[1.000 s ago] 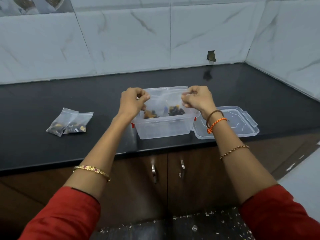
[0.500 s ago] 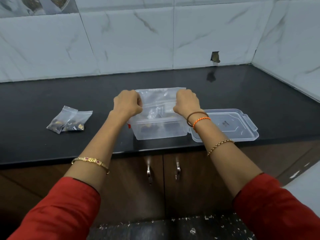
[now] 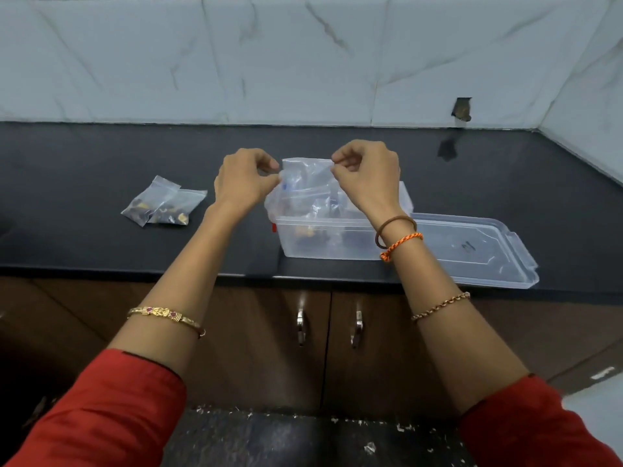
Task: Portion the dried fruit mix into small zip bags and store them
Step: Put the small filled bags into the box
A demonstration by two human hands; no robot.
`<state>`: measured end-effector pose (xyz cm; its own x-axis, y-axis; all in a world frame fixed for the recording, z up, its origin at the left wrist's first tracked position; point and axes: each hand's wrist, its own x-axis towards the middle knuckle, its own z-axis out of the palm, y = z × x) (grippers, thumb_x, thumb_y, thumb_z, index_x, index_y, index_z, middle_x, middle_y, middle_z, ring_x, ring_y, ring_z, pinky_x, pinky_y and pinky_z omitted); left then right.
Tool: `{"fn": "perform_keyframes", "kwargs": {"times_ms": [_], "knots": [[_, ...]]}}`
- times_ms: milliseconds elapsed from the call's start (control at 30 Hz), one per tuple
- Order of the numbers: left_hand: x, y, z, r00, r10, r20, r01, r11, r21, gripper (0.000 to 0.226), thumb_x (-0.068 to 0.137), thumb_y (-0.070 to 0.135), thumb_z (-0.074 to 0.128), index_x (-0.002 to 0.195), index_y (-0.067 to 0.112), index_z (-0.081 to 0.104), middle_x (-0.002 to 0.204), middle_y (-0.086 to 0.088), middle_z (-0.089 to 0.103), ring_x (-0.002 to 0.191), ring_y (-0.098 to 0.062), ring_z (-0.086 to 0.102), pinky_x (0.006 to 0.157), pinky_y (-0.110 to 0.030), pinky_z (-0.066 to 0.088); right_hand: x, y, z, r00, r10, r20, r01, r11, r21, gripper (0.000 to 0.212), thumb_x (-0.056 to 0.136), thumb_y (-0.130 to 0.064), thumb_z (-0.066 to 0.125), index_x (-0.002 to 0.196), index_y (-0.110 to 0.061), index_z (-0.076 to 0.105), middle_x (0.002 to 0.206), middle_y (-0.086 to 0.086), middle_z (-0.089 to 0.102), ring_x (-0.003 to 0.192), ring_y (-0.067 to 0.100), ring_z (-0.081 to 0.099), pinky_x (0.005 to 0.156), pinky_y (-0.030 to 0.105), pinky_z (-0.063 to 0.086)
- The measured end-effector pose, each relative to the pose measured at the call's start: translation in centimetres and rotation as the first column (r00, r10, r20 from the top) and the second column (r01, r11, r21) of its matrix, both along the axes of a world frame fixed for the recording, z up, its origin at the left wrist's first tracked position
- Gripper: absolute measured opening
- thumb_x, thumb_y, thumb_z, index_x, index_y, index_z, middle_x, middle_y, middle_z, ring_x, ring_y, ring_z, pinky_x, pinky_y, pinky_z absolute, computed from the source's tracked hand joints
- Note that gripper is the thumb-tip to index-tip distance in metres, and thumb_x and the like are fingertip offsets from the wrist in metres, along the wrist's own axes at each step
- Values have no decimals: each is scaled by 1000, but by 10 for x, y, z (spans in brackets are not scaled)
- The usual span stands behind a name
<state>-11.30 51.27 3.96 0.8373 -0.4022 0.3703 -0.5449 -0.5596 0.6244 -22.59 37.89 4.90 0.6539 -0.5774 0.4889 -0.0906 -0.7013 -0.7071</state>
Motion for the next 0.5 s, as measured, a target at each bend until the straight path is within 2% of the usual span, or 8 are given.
{"fn": "perform_keyframes", "kwargs": {"times_ms": [67, 133, 233, 300, 367, 400, 500], "knots": [[10, 16, -4, 999, 34, -32, -35, 998, -49, 18, 82, 17, 65, 98, 12, 68, 103, -1, 69, 98, -17, 61, 84, -27, 45, 16, 20, 0, 994, 94, 59, -102, 983, 150, 9, 80, -7, 64, 84, -10, 72, 75, -5, 64, 70, 7, 60, 73, 19, 51], [25, 33, -8, 993, 83, -87, -92, 990, -105, 20, 84, 15, 63, 103, 9, 67, 107, -6, 68, 103, -20, 62, 90, -27, 45, 38, 42, -4, 976, 196, 98, -218, 925, 313, 10, 80, -4, 63, 83, -8, 72, 74, -1, 65, 70, 10, 60, 75, 24, 52], [52, 60, -15, 972, 166, -167, -196, 963, -183, 24, 88, 13, 59, 109, 5, 65, 114, -9, 66, 108, -20, 59, 91, -22, 41, 75, 76, -15, 955, 276, 108, -294, 839, 457, 12, 80, -3, 60, 79, -9, 71, 79, 1, 66, 75, 13, 60, 79, 30, 53], [76, 79, -21, 957, 218, -191, -254, 949, -188, 26, 89, 14, 56, 113, 5, 63, 118, -8, 64, 112, -19, 57, 93, -22, 39, 103, 98, -27, 946, 318, 64, -298, 777, 554, 14, 80, -4, 58, 71, -8, 69, 79, 1, 64, 77, 17, 60, 80, 31, 53], [98, 96, -28, 940, 272, -208, -309, 935, -176, 29, 90, 17, 55, 116, 6, 60, 123, -8, 61, 116, -21, 54, 99, -28, 39, 129, 115, -43, 931, 364, 11, -278, 692, 667, 15, 79, -3, 55, 68, -1, 65, 72, 7, 55, 70, 21, 53, 74, 34, 51], [110, 105, -32, 930, 298, -214, -335, 928, -163, 30, 91, 18, 54, 118, 6, 59, 125, -8, 60, 118, -22, 53, 100, -30, 39, 141, 123, -50, 930, 368, -22, -246, 664, 706, 14, 79, -3, 54, 67, -5, 61, 70, 10, 49, 68, 21, 47, 69, 36, 49], [150, 129, -45, 900, 324, -293, -365, 926, -97, 37, 92, 23, 53, 125, 5, 54, 130, -10, 57, 121, -26, 52, 103, -34, 39, 176, 142, -64, 948, 282, -147, -97, 697, 711, 33, 78, -4, 55, 52, -15, 38, 58, 4, 38, 58, 18, 38, 57, 28, 37]]}}
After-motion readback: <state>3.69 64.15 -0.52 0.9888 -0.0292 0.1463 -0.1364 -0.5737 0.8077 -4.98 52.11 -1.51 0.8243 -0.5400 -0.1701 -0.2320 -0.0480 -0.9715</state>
